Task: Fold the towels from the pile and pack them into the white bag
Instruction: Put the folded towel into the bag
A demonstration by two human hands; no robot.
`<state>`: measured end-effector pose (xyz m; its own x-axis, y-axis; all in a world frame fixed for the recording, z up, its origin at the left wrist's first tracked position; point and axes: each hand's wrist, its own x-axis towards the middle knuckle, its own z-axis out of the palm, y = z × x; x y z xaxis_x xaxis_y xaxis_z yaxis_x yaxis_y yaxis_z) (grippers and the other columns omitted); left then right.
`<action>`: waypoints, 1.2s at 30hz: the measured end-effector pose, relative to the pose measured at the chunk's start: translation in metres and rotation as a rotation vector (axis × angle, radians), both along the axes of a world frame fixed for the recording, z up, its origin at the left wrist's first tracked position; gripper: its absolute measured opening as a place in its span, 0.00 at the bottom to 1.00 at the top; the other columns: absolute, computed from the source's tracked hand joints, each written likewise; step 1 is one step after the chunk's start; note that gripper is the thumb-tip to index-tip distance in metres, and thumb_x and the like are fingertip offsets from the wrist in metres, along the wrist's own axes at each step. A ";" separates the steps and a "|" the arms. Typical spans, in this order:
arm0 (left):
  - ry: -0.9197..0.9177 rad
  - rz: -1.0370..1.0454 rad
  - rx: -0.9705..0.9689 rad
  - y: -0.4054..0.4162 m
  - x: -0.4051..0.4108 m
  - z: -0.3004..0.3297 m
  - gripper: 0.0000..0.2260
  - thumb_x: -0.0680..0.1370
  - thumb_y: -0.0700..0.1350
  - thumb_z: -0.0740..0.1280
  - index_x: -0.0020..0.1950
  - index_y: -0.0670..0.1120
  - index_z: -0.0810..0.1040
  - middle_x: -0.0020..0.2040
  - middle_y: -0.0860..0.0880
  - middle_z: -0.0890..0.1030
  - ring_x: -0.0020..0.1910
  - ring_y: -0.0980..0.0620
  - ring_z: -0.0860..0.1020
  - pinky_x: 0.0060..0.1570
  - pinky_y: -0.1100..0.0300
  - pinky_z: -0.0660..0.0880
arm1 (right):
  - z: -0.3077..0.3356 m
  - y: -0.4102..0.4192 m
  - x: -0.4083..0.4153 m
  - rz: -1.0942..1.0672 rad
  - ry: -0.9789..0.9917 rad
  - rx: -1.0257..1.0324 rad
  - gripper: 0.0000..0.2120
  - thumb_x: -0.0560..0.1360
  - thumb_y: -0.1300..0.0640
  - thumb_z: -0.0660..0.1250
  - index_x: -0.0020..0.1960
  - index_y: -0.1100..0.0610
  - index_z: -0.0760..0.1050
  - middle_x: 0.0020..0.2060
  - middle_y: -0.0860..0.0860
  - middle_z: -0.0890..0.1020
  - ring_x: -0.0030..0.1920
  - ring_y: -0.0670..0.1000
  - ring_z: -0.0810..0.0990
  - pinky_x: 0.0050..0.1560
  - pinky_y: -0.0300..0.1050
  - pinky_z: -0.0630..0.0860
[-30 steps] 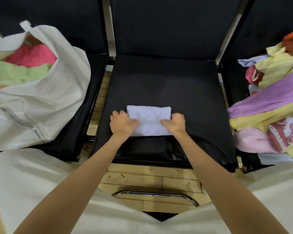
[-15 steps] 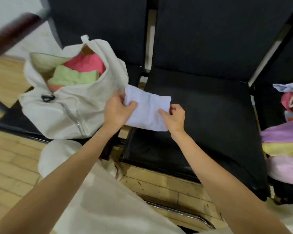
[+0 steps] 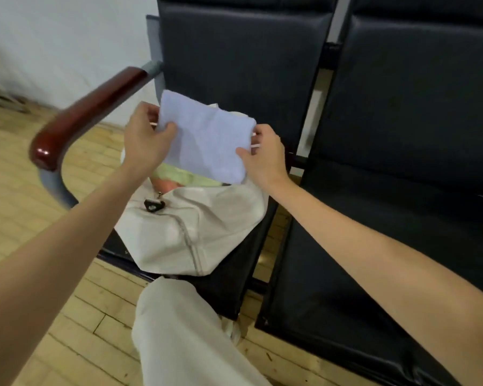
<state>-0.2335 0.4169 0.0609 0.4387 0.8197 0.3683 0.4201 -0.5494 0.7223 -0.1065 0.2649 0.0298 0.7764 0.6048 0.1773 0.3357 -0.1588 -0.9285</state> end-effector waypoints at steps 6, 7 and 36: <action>0.124 -0.025 -0.033 0.057 0.004 -0.022 0.13 0.75 0.43 0.67 0.57 0.38 0.73 0.52 0.45 0.78 0.51 0.45 0.77 0.50 0.51 0.74 | -0.010 0.066 0.008 0.091 -0.096 -0.259 0.22 0.72 0.68 0.64 0.64 0.63 0.61 0.51 0.56 0.73 0.51 0.56 0.75 0.44 0.47 0.72; 0.182 -0.026 -0.049 0.064 0.006 -0.030 0.14 0.75 0.43 0.67 0.58 0.38 0.74 0.53 0.44 0.79 0.51 0.43 0.77 0.49 0.51 0.74 | -0.015 0.074 0.010 0.097 -0.081 -0.345 0.24 0.72 0.66 0.64 0.65 0.62 0.60 0.54 0.57 0.74 0.53 0.57 0.75 0.46 0.48 0.73; 0.552 -0.498 0.241 -0.157 0.111 -0.051 0.25 0.78 0.45 0.64 0.73 0.40 0.65 0.69 0.40 0.69 0.67 0.40 0.68 0.66 0.48 0.66 | -0.029 -0.181 0.084 -0.061 -0.413 -0.939 0.36 0.78 0.53 0.64 0.77 0.60 0.47 0.76 0.63 0.50 0.76 0.61 0.45 0.74 0.56 0.50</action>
<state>-0.1224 0.2597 0.0099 0.9054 0.4034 0.1324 0.3469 -0.8826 0.3173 -0.0220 0.0838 0.0004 0.7962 0.5988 -0.0865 0.5678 -0.7890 -0.2347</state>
